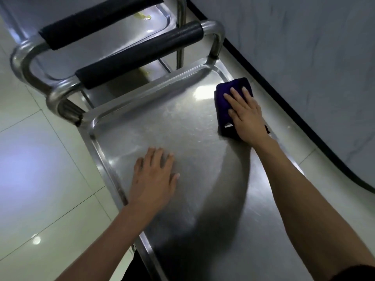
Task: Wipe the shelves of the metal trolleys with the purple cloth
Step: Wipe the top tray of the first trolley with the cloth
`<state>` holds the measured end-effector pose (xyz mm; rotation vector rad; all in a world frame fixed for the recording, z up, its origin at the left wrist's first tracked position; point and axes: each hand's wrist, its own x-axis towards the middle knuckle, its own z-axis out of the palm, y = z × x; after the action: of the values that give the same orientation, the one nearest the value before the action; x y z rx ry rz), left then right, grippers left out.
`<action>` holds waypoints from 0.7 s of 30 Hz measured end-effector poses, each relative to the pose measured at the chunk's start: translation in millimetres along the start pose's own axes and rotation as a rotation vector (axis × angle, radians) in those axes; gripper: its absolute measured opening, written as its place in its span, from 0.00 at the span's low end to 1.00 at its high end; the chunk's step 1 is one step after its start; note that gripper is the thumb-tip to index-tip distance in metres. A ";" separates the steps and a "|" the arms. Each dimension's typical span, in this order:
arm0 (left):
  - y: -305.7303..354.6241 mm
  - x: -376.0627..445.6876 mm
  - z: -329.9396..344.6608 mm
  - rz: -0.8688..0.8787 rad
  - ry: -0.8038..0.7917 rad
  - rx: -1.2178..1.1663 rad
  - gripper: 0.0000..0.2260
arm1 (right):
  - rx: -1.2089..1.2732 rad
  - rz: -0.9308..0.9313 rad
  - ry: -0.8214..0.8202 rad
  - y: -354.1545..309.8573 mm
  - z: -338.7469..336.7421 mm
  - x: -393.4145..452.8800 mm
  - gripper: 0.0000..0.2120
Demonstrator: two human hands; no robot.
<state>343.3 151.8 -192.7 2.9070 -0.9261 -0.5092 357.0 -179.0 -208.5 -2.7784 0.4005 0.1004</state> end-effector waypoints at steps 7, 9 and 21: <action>-11.3 -4.5 4.5 0.064 0.008 -0.024 0.27 | 0.045 -0.009 -0.043 -47.7 21.9 -53.0 0.24; -15.3 -3.8 3.2 0.087 -0.009 -0.051 0.26 | 0.028 -0.032 -0.062 -66.8 31.4 -76.6 0.25; -80.0 -93.0 -0.3 0.146 0.064 -0.144 0.19 | 0.024 -0.094 -0.087 -183.9 87.5 -170.0 0.26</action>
<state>316.5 270.4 -176.6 2.6867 -1.0370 -0.4502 244.9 61.2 -213.9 -2.7520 0.2467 0.1914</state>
